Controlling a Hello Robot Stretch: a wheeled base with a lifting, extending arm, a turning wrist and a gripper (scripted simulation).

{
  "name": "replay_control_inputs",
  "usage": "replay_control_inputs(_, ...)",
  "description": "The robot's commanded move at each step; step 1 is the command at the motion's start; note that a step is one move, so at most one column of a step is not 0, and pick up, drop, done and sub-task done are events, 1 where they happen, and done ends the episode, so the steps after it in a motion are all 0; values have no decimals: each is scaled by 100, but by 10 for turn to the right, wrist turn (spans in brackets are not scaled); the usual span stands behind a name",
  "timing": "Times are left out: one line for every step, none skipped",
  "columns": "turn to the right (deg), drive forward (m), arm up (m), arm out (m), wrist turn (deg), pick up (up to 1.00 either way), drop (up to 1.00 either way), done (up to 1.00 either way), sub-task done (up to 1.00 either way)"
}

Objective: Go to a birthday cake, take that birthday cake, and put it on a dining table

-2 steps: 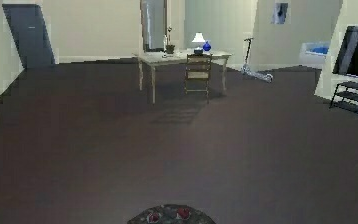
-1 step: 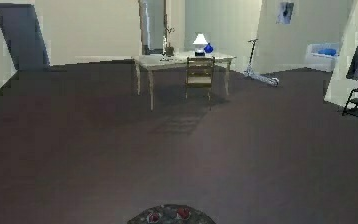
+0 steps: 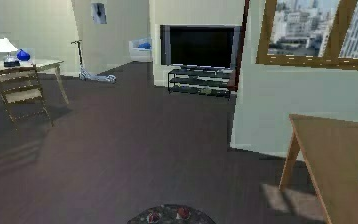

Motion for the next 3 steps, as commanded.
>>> replay_control_inputs(150,0,0,0,0,0,0,0,0)
replay_control_inputs(0,90,0,0,0,0,0,0,0)
replay_control_inputs(450,0,0,0,0,0,0,0,0)
